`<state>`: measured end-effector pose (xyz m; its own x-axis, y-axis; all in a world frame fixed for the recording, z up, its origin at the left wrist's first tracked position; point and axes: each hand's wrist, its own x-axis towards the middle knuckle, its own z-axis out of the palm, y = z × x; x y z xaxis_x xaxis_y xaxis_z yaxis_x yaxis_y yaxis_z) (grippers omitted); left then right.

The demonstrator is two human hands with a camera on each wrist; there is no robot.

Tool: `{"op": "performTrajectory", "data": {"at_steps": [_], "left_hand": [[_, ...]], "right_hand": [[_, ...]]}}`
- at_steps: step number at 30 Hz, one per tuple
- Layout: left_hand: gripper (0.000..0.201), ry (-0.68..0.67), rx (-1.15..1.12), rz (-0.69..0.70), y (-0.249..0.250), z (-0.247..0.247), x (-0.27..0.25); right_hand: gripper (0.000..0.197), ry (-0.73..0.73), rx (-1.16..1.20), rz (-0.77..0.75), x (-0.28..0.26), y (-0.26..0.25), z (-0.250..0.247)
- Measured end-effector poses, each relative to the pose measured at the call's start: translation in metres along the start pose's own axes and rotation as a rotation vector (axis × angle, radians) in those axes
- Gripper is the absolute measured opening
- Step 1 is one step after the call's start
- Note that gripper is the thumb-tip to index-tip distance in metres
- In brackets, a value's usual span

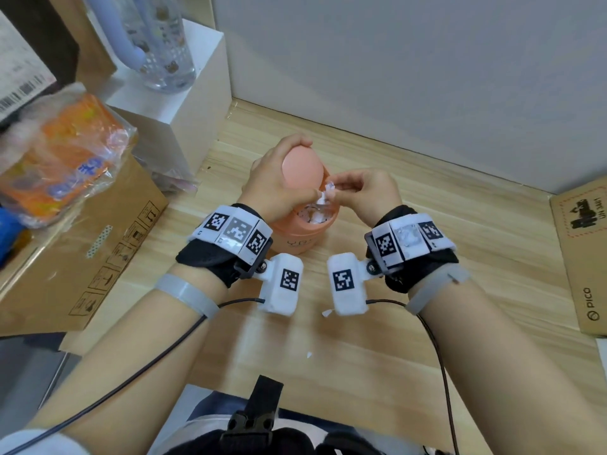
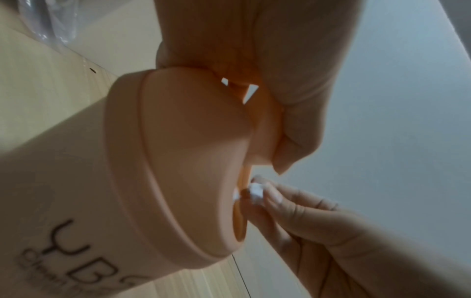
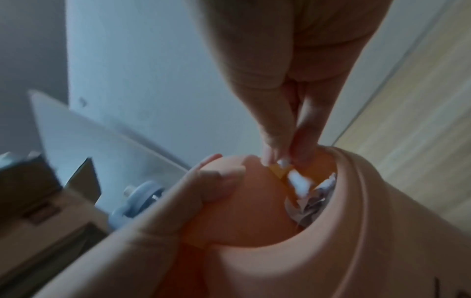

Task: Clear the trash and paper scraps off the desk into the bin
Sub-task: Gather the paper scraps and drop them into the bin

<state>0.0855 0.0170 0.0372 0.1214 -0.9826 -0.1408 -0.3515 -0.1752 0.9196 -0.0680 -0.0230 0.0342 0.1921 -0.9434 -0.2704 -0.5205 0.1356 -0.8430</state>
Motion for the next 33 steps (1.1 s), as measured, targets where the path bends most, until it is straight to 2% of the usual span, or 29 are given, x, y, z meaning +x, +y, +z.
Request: {"op": "performTrajectory", "data": {"at_steps": [3, 6, 10, 13, 18, 20, 23, 26, 31, 33], "left_hand": [[0.065, 0.000, 0.010, -0.009, 0.001, 0.001, 0.000], [0.065, -0.008, 0.009, -0.014, 0.002, 0.001, 0.000], [0.065, 0.000, 0.011, -0.004, -0.001, 0.001, 0.000], [0.066, 0.000, 0.010, -0.006, -0.002, 0.000, 0.000], [0.065, 0.007, -0.025, 0.010, -0.006, -0.001, 0.001], [0.064, 0.008, -0.027, 0.026, -0.006, -0.001, 0.001], [0.064, 0.007, -0.020, 0.053, -0.005, -0.002, 0.001], [0.064, 0.015, -0.023, 0.053, -0.004, -0.001, 0.000], [0.063, 0.001, -0.037, 0.050, -0.002, -0.002, -0.001], [0.064, -0.003, -0.038, 0.049, -0.002, -0.002, -0.001]], "right_hand": [[0.032, -0.061, -0.116, -0.006, -0.002, -0.006, 0.001], [0.030, -0.076, -0.149, -0.063, -0.007, -0.011, -0.002], [0.024, 0.028, -0.055, -0.067, -0.010, 0.000, -0.013], [0.016, 0.092, -0.054, 0.023, -0.017, 0.036, -0.018], [0.012, 0.139, -0.136, 0.308, -0.037, 0.116, -0.002], [0.013, 0.137, -0.147, 0.345, -0.043, 0.133, 0.007], [0.019, 0.124, -0.230, 0.309, -0.046, 0.142, 0.016], [0.012, 0.115, -0.359, 0.253, -0.049, 0.143, 0.020], [0.008, -0.031, -0.541, 0.159, -0.052, 0.143, 0.022], [0.008, -0.064, -0.527, 0.126, -0.054, 0.143, 0.022]]}}
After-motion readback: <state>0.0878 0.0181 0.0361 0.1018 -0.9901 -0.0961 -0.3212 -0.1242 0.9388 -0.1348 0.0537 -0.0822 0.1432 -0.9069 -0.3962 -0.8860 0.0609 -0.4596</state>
